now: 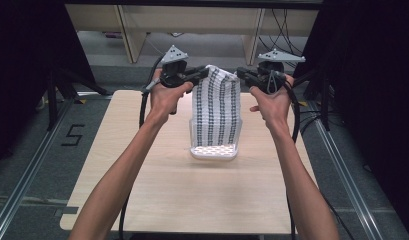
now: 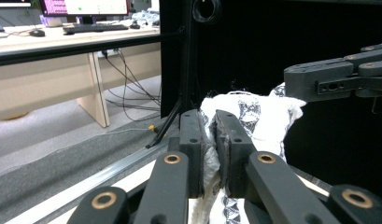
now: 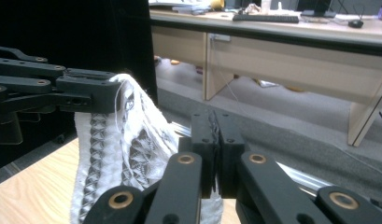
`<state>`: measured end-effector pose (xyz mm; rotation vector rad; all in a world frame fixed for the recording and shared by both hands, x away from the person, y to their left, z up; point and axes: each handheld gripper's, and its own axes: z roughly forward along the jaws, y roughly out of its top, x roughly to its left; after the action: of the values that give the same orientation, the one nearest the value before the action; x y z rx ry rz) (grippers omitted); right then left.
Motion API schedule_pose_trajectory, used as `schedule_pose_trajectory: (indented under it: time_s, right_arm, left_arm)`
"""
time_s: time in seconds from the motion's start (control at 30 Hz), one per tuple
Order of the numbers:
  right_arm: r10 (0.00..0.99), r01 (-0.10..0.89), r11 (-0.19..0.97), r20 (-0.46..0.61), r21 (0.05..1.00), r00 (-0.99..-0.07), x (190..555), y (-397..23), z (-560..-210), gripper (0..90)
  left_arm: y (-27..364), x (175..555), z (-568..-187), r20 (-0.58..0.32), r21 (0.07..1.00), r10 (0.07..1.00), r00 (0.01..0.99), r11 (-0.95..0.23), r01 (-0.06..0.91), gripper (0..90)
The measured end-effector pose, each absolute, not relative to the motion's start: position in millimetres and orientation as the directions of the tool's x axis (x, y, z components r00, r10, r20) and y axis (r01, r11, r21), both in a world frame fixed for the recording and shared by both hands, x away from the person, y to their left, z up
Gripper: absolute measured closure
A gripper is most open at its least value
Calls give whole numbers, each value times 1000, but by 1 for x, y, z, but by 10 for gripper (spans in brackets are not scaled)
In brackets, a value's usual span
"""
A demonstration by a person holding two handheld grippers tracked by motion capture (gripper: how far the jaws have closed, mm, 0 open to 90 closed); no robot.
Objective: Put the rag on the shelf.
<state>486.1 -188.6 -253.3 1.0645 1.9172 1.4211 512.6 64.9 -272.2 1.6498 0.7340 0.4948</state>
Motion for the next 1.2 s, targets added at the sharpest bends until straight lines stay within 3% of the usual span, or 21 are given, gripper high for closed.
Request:
schedule_pose_trajectory:
  time_s: [1.2]
  right_arm:
    - [881, 439, 150, 82, 886, -466, 527, -186, -320, 884]
  left_arm:
    - [60, 554, -333, -185, 914, 694, 696, -138, 381, 780]
